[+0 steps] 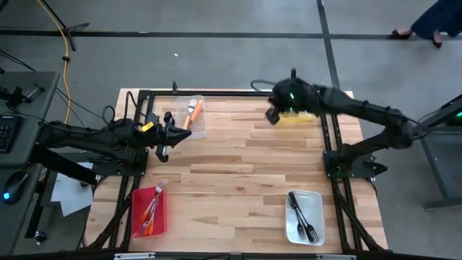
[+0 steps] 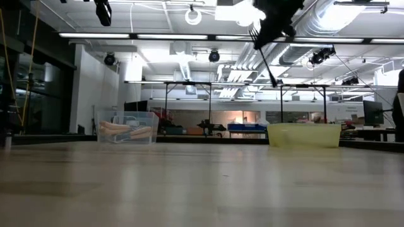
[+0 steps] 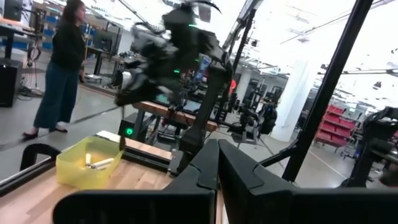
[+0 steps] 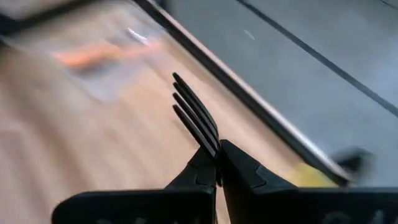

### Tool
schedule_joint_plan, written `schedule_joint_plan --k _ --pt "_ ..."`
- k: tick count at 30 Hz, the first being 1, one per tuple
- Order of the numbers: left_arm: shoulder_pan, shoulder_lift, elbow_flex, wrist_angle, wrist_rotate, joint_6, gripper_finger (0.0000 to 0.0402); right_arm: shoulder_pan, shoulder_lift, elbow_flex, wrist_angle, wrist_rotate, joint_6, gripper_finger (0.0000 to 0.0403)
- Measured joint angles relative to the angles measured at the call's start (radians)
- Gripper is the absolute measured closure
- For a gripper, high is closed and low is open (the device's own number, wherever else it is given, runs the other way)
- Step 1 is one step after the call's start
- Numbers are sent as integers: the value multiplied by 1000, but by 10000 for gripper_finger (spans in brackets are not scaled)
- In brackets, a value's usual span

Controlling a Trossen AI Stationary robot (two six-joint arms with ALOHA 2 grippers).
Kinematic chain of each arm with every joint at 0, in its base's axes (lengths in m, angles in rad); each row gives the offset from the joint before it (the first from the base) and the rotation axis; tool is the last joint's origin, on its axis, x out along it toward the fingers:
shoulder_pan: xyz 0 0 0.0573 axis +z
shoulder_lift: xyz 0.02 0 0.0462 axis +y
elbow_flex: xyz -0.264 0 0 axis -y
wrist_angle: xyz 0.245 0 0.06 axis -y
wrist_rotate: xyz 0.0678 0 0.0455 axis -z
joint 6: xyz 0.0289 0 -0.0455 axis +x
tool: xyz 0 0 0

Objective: Sort silverware by color (type)
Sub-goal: Put the black fork into the white bin

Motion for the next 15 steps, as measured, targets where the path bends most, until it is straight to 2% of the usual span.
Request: schedule_joint_plan --k 3,7,11,15 --pt "0 0 0 1 0 27 401 -117 88 95 -158 8 -116 403" --pt "1 0 0 2 0 34 401 -232 190 146 -252 -14 -311 403" --pt "0 1 0 2 -1 34 401 -301 226 148 -315 -182 -405 403" --pt "0 1 0 2 -35 35 401 -288 195 148 -359 -298 -396 403"
